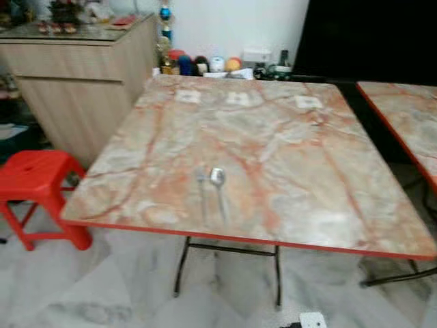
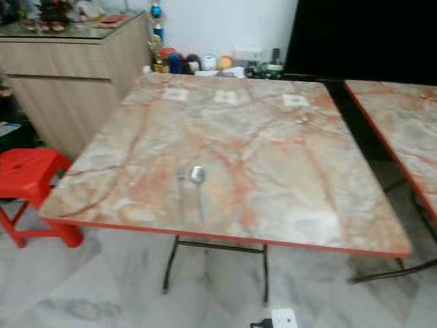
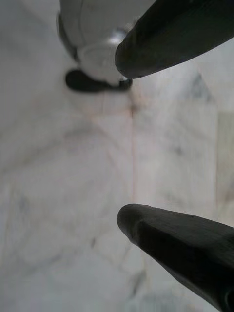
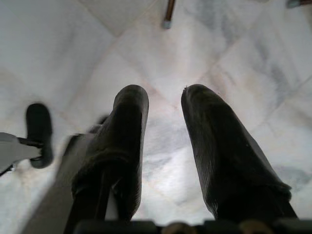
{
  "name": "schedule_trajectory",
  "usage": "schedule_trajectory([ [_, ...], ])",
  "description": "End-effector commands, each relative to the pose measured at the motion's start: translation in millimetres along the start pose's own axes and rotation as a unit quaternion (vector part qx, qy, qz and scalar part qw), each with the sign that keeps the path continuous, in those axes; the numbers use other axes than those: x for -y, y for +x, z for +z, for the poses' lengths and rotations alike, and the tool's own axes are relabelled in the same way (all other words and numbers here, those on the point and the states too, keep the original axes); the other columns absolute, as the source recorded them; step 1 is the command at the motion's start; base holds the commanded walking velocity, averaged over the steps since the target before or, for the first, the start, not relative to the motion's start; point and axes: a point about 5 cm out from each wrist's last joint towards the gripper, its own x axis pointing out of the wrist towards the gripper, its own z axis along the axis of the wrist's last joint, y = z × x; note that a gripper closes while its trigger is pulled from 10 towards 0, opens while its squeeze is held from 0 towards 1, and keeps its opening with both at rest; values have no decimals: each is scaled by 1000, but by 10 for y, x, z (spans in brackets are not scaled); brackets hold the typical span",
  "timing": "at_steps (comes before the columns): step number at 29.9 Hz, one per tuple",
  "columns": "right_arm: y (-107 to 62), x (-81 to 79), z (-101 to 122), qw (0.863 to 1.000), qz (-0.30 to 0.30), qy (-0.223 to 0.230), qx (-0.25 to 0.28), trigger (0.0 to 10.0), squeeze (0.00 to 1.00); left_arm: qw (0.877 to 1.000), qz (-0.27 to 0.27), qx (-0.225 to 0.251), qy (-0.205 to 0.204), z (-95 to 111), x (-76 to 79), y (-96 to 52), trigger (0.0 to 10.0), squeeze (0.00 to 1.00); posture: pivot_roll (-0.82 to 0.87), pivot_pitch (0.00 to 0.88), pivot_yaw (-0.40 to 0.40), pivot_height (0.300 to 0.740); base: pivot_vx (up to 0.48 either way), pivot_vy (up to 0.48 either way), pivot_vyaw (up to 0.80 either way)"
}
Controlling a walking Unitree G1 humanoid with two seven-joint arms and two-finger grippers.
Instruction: Setting the table
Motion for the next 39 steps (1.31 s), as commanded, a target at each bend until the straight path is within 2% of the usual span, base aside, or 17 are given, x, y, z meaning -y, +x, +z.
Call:
schedule_trajectory([
  [1, -11, 54, -70, 1000, -7, 0, -10, 10000, 0, 1000, -8, -8, -2, -47, 43, -7, 10000, 0, 8, 77, -7, 740, 0, 480, 0],
  [9, -10, 53, -65, 1000, -7, 2, -10, 10000, 0, 1000, -3, -4, -4, -19, 2, -3, 10000, 0, 10, 83, -9, 740, 0, 454, 0],
  [18, -9, 57, -63, 1000, -7, 3, -9, 10000, 0, 1000, -7, -2, 0, -18, 51, -1, 10000, 0, 13, 87, -12, 740, 0, 0, 0],
  [24, -9, 56, -58, 1000, -6, 5, -8, 10000, 0, 1000, -13, 12, 12, 111, 99, 31, 10000, 0, 16, 90, -11, 740, 0, 0, 0],
  [32, -9, 51, -56, 1000, -4, 7, -7, 10000, 0, 1000, -17, 10, 19, 92, 140, 28, 10000, 0, 18, 94, -11, 740, 0, -466, 0],
  [39, -9, 45, -48, 1000, -2, 12, -3, 10000, 0, 1000, -17, 18, 15, 135, 180, 37, 10000, 0, 16, 97, -9, 740, 0, 0, 0],
])
